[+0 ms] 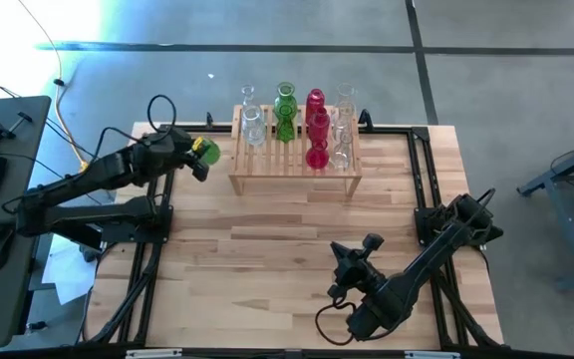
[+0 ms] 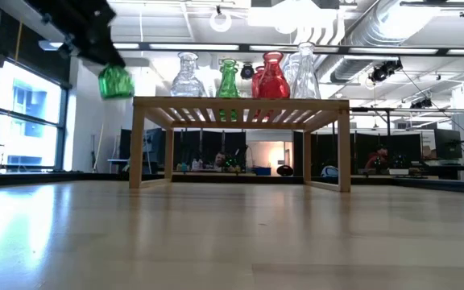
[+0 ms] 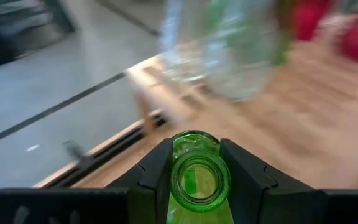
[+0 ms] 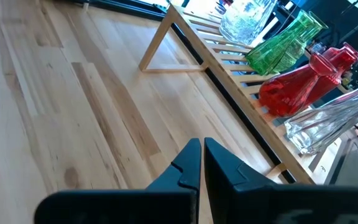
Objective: Sort vases onto shelf
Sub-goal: Put the green vase on the shelf aligned with the other green vases
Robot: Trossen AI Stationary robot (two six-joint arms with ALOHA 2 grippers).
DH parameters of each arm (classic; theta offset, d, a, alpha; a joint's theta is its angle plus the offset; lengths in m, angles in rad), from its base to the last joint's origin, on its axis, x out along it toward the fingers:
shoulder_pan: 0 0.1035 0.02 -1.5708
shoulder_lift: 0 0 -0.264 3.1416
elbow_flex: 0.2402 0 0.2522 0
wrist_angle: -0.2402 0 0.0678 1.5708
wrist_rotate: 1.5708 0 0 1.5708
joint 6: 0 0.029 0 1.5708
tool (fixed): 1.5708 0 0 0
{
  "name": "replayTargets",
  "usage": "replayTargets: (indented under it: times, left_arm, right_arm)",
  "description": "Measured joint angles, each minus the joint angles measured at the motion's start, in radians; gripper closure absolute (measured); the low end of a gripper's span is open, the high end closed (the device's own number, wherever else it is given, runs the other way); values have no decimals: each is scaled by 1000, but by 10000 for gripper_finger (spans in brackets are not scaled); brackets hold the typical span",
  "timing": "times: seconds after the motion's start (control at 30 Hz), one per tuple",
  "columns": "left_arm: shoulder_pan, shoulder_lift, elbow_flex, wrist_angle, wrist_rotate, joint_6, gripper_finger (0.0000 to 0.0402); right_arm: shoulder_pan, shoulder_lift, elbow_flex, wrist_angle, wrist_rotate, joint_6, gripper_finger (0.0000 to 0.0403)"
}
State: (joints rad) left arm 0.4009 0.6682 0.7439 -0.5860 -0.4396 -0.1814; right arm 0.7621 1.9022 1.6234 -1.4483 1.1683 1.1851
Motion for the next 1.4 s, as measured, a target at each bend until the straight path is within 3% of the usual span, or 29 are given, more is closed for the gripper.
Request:
replayTargets:
  times: [0.1, 0.3, 0.57, 1.07, 1.4]
  left_arm:
    - [-62, 2, 36, 1, 48, -9, 300]
    - [-203, 54, 92, 13, 47, -37, 298]
    - [-326, 245, 205, 95, 0, -5, 299]
    - [-274, 738, 616, 74, 53, 106, 299]
    - [-193, 892, 673, 65, 93, 108, 299]
  right_arm:
    - [0, 0, 0, -1, -3, -4, 403]
    - [0, 0, 0, -1, -14, -8, 403]
    - [0, 0, 0, -2, -14, -8, 403]
    - [0, 0, 0, -2, -16, -15, 403]
    - [0, 0, 0, -2, -26, -15, 403]
